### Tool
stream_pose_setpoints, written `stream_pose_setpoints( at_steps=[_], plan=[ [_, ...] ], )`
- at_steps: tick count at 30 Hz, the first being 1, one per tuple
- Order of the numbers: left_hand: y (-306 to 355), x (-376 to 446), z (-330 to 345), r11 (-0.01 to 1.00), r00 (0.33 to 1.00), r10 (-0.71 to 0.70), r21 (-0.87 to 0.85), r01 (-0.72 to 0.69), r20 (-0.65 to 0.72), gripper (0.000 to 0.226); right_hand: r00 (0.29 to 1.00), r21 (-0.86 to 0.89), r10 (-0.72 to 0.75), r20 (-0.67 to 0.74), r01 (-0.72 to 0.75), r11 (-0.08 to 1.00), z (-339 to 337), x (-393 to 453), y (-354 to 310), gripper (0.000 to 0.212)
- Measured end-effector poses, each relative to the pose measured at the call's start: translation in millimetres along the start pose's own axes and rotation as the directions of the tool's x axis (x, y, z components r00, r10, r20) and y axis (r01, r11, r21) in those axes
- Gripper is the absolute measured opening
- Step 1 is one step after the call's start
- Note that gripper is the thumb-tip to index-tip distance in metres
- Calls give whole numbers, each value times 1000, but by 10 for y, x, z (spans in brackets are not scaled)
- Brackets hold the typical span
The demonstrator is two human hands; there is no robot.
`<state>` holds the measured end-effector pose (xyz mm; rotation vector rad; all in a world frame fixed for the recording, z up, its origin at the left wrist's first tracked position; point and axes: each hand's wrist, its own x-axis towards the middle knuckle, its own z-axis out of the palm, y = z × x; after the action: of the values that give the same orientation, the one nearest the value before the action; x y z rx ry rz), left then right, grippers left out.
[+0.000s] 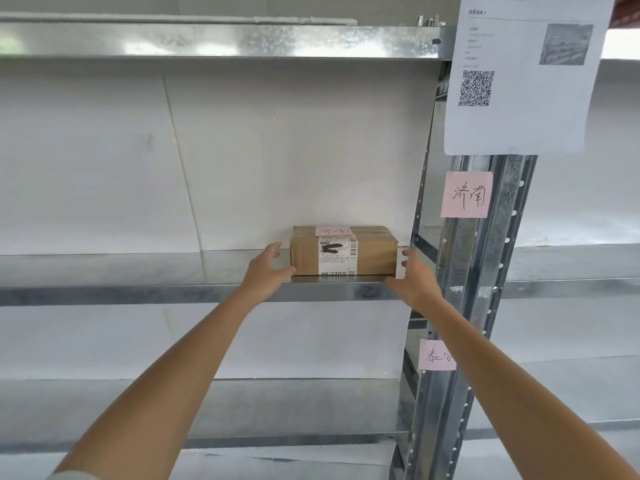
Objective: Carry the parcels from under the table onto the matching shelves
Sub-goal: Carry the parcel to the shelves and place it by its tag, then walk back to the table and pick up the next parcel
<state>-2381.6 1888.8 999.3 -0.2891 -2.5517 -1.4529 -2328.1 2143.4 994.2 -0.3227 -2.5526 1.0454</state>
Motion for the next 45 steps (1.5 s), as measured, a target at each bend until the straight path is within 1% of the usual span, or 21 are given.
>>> stream_pose_setpoints(
  at_steps=[2, 4, 7, 10, 12, 16, 18, 21, 25, 29, 33, 37, 42, 45],
  plan=[
    [-37, -157, -58, 992, 998, 62, 110, -63, 13, 65, 998, -27, -50, -31, 50, 998, 37, -166, -19, 68],
    [-102, -327, -128, 979, 995, 93, 181, -95, 23, 64, 994, -68, -107, -24, 105, 992, 97, -360, -67, 65],
    [-251, -597, -273, 953, 993, 106, 279, -118, 59, 63, 985, -153, -166, 43, 171, 973, 264, -684, -175, 62],
    [-426, -867, -499, 866, 986, 122, 473, -163, 115, 61, 970, -234, -199, 142, 228, 945, 525, -966, -352, 67],
    [-596, -1042, -690, 836, 987, 105, 527, -153, 121, 62, 955, -228, -213, 206, 259, 939, 748, -1152, -517, 69],
    [-1045, -1462, -1218, 893, 999, -8, 451, -15, 48, 63, 913, -154, -262, 312, 321, 935, 1339, -1565, -959, 68],
    [-1321, -1718, -1546, 891, 998, -66, 452, 51, 18, 64, 880, -121, -291, 376, 357, 926, 1707, -1784, -1217, 69],
    [-1772, -2127, -2075, 874, 984, -169, 454, 173, -51, 65, 811, -82, -333, 480, 420, 904, 2281, -2182, -1641, 70],
    [-2330, -2673, -2813, 872, 946, -281, 369, 321, -160, 67, 712, 13, -387, 586, 470, 883, 3010, -2742, -2216, 71],
    [-2782, -3167, -3537, 830, 894, -354, 349, 436, -274, 67, 618, 108, -455, 641, 515, 850, 3623, -3243, -2767, 71],
    [-3093, -3540, -4244, 767, 821, -421, 332, 549, -386, 67, 517, 204, -511, 687, 538, 818, 4135, -3651, -3349, 70],
    [-3412, -3906, -4833, 733, 721, -470, 230, 640, -509, 66, 388, 311, -580, 716, 567, 763, 4656, -3993, -3898, 72],
    [-3877, -4302, -5518, 664, 594, -530, 139, 735, -606, 67, 229, 393, -633, 739, 616, 682, 5372, -4336, -4597, 73],
    [-4153, -4491, -5998, 625, 511, -533, 94, 775, -674, 67, 135, 456, -654, 744, 613, 645, 5849, -4516, -5068, 75]
  ],
)
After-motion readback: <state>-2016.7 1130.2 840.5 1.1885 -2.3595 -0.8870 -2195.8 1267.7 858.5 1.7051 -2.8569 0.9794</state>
